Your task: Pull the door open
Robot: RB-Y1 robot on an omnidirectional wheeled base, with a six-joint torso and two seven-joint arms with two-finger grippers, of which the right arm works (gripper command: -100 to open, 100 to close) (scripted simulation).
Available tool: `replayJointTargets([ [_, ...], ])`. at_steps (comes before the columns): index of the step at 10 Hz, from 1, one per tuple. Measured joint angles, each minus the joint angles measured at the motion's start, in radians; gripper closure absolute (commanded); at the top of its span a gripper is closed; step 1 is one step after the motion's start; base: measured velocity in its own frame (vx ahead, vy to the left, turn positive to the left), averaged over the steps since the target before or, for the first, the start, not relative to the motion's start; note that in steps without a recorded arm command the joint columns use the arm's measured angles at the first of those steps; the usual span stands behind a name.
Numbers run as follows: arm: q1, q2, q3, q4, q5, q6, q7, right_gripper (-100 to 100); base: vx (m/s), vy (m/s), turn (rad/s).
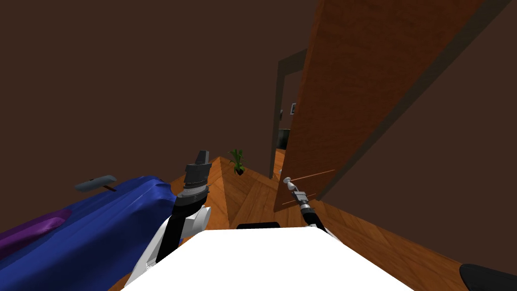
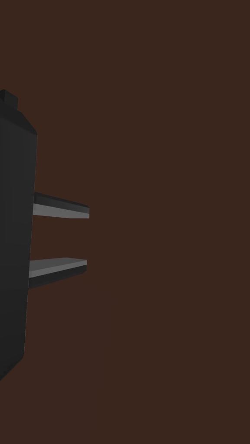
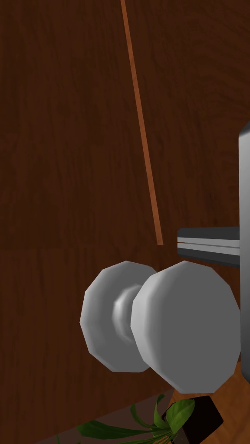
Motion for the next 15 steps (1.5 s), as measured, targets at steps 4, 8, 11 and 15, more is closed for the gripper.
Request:
replayJointTargets([
  [4,-0.015,0.002,0.011,0.038,0.007,-0.029,-0.016,-100,-0.017,-0.010,0.008],
  [8,-0.024,0.002,0.022,0.053,0.013,-0.042,-0.024,-100,-0.029,-0.015,0.018],
  [11,0.005,-0.007,0.013,0.011,0.007,-0.020,-0.013,-100,0.015,-0.005,-0.039],
  [15,0.011,-0.032,-0.005,0.006,-0.015,0.025,-0.029,100,0.019,0.024,-0.012],
])
